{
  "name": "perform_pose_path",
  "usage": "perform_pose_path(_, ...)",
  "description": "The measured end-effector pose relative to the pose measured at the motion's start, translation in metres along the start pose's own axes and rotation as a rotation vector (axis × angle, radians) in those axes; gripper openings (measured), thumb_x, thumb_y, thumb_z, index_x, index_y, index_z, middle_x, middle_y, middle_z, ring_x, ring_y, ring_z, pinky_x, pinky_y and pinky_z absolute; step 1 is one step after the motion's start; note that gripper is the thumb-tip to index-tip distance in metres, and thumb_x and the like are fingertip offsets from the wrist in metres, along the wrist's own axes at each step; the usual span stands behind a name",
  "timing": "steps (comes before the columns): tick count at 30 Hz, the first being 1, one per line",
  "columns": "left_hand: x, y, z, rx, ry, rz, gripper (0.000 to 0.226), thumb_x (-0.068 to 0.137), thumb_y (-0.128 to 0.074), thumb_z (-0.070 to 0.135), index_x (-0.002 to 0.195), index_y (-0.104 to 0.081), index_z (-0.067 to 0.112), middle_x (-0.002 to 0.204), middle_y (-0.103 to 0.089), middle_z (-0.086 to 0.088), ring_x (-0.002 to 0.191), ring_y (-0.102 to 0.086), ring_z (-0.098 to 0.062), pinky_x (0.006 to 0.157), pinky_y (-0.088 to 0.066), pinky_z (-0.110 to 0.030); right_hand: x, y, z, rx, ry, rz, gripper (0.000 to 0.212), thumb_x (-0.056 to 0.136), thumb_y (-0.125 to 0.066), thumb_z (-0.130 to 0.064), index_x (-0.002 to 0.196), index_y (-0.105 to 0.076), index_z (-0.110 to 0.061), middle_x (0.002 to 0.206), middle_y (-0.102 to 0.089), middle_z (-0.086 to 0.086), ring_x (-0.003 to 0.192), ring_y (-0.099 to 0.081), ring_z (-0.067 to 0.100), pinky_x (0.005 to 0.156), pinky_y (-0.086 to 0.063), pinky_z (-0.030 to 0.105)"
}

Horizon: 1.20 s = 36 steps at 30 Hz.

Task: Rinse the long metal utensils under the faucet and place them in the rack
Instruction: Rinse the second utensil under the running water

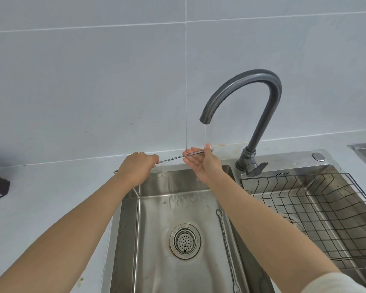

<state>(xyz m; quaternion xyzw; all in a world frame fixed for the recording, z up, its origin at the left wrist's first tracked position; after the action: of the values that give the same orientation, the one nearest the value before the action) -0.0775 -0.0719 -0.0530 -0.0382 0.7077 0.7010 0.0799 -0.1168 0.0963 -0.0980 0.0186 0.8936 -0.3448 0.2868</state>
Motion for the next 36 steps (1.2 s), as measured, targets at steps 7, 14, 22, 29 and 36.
perform_pose_path(7, 0.006, 0.000, 0.008, -0.014, -0.026, 0.037, 0.026, 0.096, -0.037, 0.009, 0.115, -0.054, 0.008, 0.077, -0.045, -0.010, 0.074, -0.041, -0.028, 0.064, -0.031, -0.030, -0.002, 0.000, -0.006, -0.106, 0.103, -0.073, 0.016, 0.090, -0.048, 0.010, 0.084, -0.050, -0.004, 0.085, -0.059, 0.009, 0.074, -0.063, 0.015, 0.074, -0.058, 0.025)
perform_pose_path(14, 0.019, 0.004, 0.027, 0.016, -0.106, 0.089, 0.026, 0.097, -0.037, 0.011, 0.117, -0.054, 0.009, 0.082, -0.055, -0.015, 0.073, -0.040, -0.028, 0.064, -0.030, -0.030, -0.004, -0.002, -0.006, -0.181, 0.110, -0.012, 0.030, 0.101, -0.036, -0.018, 0.078, -0.052, -0.006, 0.076, -0.063, 0.012, 0.065, -0.067, 0.018, 0.060, -0.058, 0.023)
perform_pose_path(22, 0.027, 0.007, 0.038, 0.063, -0.146, 0.067, 0.038, 0.086, -0.038, -0.009, 0.115, -0.053, 0.009, 0.061, -0.041, -0.001, 0.069, -0.039, -0.028, 0.048, -0.023, -0.027, -0.008, 0.007, -0.020, -0.130, 0.200, -0.048, 0.023, 0.086, -0.057, 0.006, 0.069, -0.050, -0.008, 0.080, -0.064, 0.009, 0.056, -0.069, 0.010, 0.062, -0.059, 0.021)
perform_pose_path(29, 0.018, 0.014, 0.043, 0.213, -0.195, 0.027, 0.036, 0.079, -0.038, -0.015, 0.109, -0.049, 0.002, 0.087, -0.058, -0.013, 0.072, -0.039, -0.028, 0.062, -0.031, -0.034, -0.006, 0.006, -0.020, -0.164, 0.155, 0.085, 0.033, 0.099, -0.042, -0.024, 0.073, -0.051, -0.005, 0.071, -0.063, 0.011, 0.062, -0.066, 0.018, 0.060, -0.057, 0.024)
perform_pose_path(36, 0.017, 0.008, 0.034, 0.250, -0.211, -0.020, 0.040, 0.077, -0.037, -0.016, 0.111, -0.047, 0.002, 0.068, -0.037, -0.005, 0.063, -0.038, -0.025, 0.048, -0.025, -0.029, -0.008, 0.003, -0.019, -0.115, 0.225, -0.053, 0.023, 0.084, -0.054, 0.014, 0.075, -0.050, -0.006, 0.077, -0.058, 0.008, 0.074, -0.062, 0.017, 0.073, -0.056, 0.021)
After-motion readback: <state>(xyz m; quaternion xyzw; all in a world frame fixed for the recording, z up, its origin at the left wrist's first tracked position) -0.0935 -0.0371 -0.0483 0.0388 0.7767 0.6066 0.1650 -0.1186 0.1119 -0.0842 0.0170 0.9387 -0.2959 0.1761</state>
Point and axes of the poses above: each hand's wrist, its own x-axis towards the middle knuckle, its own y-axis out of the back of the hand, z = x × y, the point moved 3 cm from there along x, towards the middle knuckle
